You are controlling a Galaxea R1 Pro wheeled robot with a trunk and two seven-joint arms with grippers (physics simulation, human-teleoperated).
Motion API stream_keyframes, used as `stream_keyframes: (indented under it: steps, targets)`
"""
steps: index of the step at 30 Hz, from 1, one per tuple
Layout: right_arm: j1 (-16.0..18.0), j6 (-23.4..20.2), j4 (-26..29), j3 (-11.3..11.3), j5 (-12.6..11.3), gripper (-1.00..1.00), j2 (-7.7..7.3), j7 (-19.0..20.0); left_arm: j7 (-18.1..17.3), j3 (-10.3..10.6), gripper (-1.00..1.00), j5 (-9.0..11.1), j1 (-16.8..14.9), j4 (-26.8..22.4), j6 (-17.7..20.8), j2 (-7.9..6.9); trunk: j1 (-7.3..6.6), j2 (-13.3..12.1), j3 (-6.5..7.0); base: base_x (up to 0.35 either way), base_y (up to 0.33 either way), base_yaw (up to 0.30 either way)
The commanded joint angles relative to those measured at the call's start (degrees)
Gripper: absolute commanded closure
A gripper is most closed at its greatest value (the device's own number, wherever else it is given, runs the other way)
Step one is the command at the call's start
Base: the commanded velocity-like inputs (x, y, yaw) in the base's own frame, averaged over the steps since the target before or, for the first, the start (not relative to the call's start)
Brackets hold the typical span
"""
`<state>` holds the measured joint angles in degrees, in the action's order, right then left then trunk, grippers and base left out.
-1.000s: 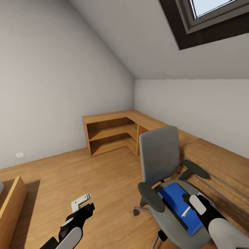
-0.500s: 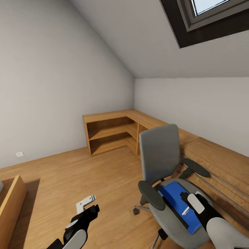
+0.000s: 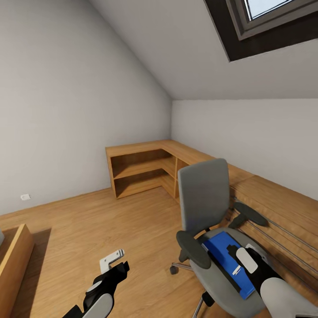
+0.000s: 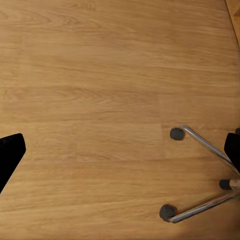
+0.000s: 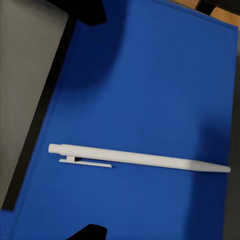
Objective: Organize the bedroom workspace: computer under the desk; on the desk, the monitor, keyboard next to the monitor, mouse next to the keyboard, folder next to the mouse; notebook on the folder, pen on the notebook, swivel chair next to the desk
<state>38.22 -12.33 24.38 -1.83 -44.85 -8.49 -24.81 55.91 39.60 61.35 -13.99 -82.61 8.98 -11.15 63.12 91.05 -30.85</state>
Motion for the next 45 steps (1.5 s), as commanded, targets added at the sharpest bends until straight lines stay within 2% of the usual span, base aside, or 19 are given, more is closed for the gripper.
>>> stream_keyframes:
  steps: [1, 8, 36, 45]
  targets:
    - [0.01, -0.33, 0.15, -0.12, -0.15, -1.00, 0.01, -0.27, 0.34, 0.10, -1.00, 0.09, -0.07, -0.08, 0.33, -0.04, 0.00, 0.03, -0.06, 0.000, 0.000, 0.000]
    - [0.01, -0.32, 0.14, -0.11, -0.15, -1.00, 0.04, -0.25, 0.45, 0.12, -1.00, 0.09, -0.07, -0.09, 0.33, 0.04, 0.00, 0.03, -0.06, 0.000, 0.000, 0.000]
    - [-0.01, -0.24, 0.14, -0.09, -0.01, -1.00, 0.05, -0.28, 0.60, 0.14, -1.00, 0.09, -0.07, -0.08, 0.33, 0.15, 6.15, 11.26, -5.09, 0.000, 0.000, 0.000]
    - [0.00, -0.24, 0.14, -0.03, 0.03, -1.00, 0.05, -0.31, 0.60, 0.20, -1.00, 0.13, -0.07, -0.03, 0.33, 0.16, 6.15, 11.26, -5.09, 0.000, 0.000, 0.000]
